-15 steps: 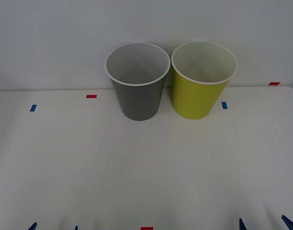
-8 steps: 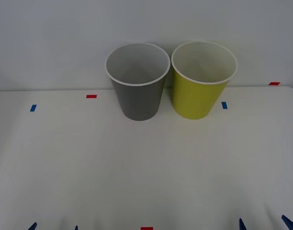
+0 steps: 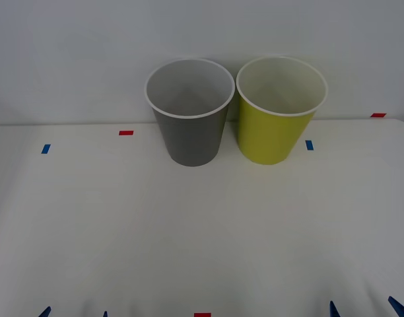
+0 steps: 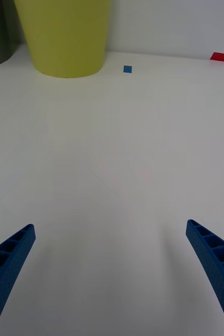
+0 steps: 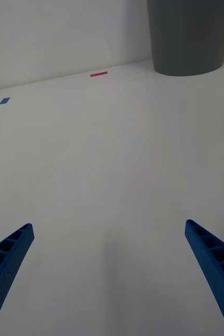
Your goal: Put cans in the gray bin and PET bottles in the light green bin.
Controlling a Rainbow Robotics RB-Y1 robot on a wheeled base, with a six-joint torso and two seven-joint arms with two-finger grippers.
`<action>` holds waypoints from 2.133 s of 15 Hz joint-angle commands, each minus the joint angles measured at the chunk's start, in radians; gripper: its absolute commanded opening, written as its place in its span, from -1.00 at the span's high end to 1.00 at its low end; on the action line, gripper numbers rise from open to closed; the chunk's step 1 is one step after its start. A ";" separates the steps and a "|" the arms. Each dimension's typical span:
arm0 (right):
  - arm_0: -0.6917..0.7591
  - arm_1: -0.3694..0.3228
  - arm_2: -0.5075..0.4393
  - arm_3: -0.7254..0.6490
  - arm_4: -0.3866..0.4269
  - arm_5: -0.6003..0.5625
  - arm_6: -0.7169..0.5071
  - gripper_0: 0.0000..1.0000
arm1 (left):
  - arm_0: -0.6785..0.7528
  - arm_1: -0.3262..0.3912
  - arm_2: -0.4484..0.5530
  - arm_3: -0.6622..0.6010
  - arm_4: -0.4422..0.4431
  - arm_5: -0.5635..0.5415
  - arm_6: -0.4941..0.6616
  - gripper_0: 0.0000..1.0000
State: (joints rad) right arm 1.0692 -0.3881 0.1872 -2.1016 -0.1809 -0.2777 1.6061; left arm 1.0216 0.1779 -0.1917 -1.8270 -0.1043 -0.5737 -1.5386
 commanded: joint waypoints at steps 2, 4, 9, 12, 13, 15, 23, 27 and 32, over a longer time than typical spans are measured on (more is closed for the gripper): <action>0.000 0.000 0.000 0.000 0.000 0.000 0.000 -1.00 | 0.000 0.000 0.000 0.000 0.000 0.000 0.000 -1.00; 0.000 0.000 0.000 0.000 0.000 0.000 0.000 -1.00 | 0.000 0.000 0.000 0.000 0.000 0.000 0.000 -1.00; 0.000 0.000 0.000 0.000 0.000 0.000 0.000 -1.00 | 0.000 0.000 0.000 0.000 0.000 0.000 0.000 -1.00; 0.000 0.000 0.000 0.000 0.000 0.000 0.000 -1.00 | 0.000 0.000 0.000 0.000 0.000 0.000 0.000 -1.00; 0.000 0.000 0.000 0.000 0.000 0.000 0.000 -1.00 | 0.000 0.000 0.000 0.000 0.000 0.000 0.000 -1.00; 0.000 0.000 0.000 0.000 0.000 0.000 0.000 -1.00 | 0.000 0.000 0.000 0.000 0.000 0.000 0.000 -1.00; 0.000 0.000 0.000 0.000 0.000 0.000 0.000 -1.00 | 0.000 0.000 0.000 0.000 0.000 0.000 0.000 -1.00; 0.000 0.000 0.000 0.000 0.000 0.000 0.000 -1.00 | 0.000 0.000 0.000 0.000 0.000 0.000 0.000 -1.00; 0.000 0.000 0.000 0.000 0.000 0.000 0.000 -1.00 | 0.000 0.000 0.000 0.000 0.000 0.000 0.000 -1.00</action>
State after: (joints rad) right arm 1.0692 -0.3881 0.1872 -2.1016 -0.1810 -0.2776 1.6061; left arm 1.0216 0.1779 -0.1917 -1.8270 -0.1043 -0.5737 -1.5386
